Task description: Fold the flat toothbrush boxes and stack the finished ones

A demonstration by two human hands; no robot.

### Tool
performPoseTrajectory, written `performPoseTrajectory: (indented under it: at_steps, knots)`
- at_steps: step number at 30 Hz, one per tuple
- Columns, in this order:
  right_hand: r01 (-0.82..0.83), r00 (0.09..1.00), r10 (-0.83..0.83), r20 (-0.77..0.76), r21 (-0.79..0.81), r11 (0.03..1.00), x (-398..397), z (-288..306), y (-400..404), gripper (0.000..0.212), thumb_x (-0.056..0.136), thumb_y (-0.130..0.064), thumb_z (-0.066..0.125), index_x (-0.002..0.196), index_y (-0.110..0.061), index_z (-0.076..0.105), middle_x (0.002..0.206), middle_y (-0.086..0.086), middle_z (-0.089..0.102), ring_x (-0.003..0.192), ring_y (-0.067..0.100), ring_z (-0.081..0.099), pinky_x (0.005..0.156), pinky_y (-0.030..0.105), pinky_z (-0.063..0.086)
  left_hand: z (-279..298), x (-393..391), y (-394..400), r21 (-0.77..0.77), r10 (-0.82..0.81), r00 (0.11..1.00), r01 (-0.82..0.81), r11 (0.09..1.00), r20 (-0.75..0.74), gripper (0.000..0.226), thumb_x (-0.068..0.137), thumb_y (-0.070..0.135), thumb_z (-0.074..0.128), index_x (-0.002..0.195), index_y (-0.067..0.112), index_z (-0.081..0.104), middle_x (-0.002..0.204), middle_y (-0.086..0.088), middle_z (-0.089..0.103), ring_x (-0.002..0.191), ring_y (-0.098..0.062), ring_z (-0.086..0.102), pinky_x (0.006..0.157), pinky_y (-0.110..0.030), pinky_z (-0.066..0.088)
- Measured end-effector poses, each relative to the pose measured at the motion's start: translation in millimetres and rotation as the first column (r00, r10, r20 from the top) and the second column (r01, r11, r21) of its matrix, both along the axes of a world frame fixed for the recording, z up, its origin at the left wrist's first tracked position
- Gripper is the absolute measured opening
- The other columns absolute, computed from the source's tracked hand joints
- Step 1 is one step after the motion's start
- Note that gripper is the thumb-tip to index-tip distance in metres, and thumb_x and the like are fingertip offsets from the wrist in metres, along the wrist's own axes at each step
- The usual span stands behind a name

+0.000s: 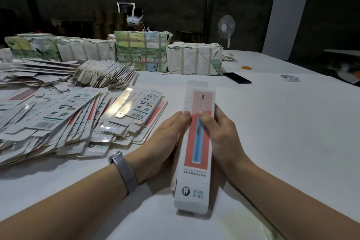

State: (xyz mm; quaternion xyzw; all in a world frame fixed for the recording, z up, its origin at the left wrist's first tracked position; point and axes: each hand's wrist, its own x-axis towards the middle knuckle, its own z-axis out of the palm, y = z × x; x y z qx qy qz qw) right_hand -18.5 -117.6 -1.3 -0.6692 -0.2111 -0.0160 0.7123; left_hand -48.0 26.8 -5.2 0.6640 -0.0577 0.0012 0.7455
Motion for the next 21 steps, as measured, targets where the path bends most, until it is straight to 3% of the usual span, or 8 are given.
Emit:
performPoseTrajectory:
  at_steps: [2,9,12,14,17,21]
  knots:
    - [0.012,1.0,-0.012,0.023,0.001,1.0,0.0,0.1,-0.1,0.023,0.1,-0.031,0.052,0.122,-0.038,0.053,0.093,-0.005,0.074,0.081,0.022,0.076,0.068,0.03,0.062,0.5,0.5,0.9,0.037,-0.016,1.0,0.016,0.999,-0.002,0.052,0.083,0.065,0.057,0.118,0.028,0.067,0.105,-0.018,0.075,0.095,-0.038,0.074,0.088,-0.049,0.06]
    - [0.008,0.999,-0.006,0.036,-0.054,0.999,-2.9,1.1,0.9,0.051,0.096,-0.034,0.058,0.135,-0.056,0.036,0.113,-0.003,0.069,0.087,0.019,0.075,0.072,0.037,0.063,-2.2,2.9,-0.1,0.03,0.037,0.999,-0.037,0.999,0.025,0.033,0.091,0.067,0.05,0.099,0.044,0.073,0.093,-0.008,0.077,0.088,-0.028,0.077,0.076,-0.035,0.062]
    - [-0.024,0.999,0.026,0.036,-0.071,0.997,-3.9,-0.1,2.2,0.05,0.093,-0.035,0.059,0.133,-0.055,0.038,0.112,-0.003,0.07,0.087,0.018,0.075,0.069,0.031,0.062,-3.5,4.8,-0.8,-0.009,0.104,0.992,-0.103,0.995,0.069,0.033,0.095,0.061,0.049,0.115,0.042,0.067,0.099,-0.003,0.076,0.09,-0.027,0.076,0.079,-0.042,0.063]
    - [-0.047,0.999,0.048,0.01,-0.058,0.997,-3.7,-0.3,1.6,0.05,0.091,-0.037,0.059,0.135,-0.051,0.041,0.107,0.001,0.072,0.085,0.02,0.075,0.068,0.029,0.061,-3.2,6.4,-0.9,-0.026,0.118,0.987,-0.116,0.993,0.108,0.029,0.104,0.05,0.046,0.13,0.042,0.053,0.097,0.005,0.077,0.087,-0.021,0.077,0.071,-0.037,0.063]
    - [-0.071,0.997,0.071,-0.039,-0.002,0.997,-2.6,1.1,0.0,0.045,0.084,-0.046,0.055,0.129,-0.045,0.049,0.097,-0.001,0.076,0.08,0.022,0.075,0.064,0.027,0.06,-1.7,4.4,1.3,-0.034,0.098,0.987,-0.094,0.995,0.129,0.022,0.106,0.041,0.044,0.121,0.056,0.05,0.086,0.01,0.077,0.076,-0.014,0.076,0.059,-0.03,0.062]
    - [-0.042,0.998,0.042,-0.052,0.004,0.999,-1.2,1.2,-0.2,0.041,0.08,-0.051,0.051,0.12,-0.042,0.053,0.095,-0.006,0.075,0.078,0.022,0.075,0.062,0.026,0.059,-2.3,2.8,3.4,-0.008,0.022,0.992,-0.022,1.0,0.123,0.02,0.106,0.042,0.043,0.11,0.055,0.058,0.079,0.003,0.073,0.076,-0.018,0.075,0.063,-0.033,0.062]
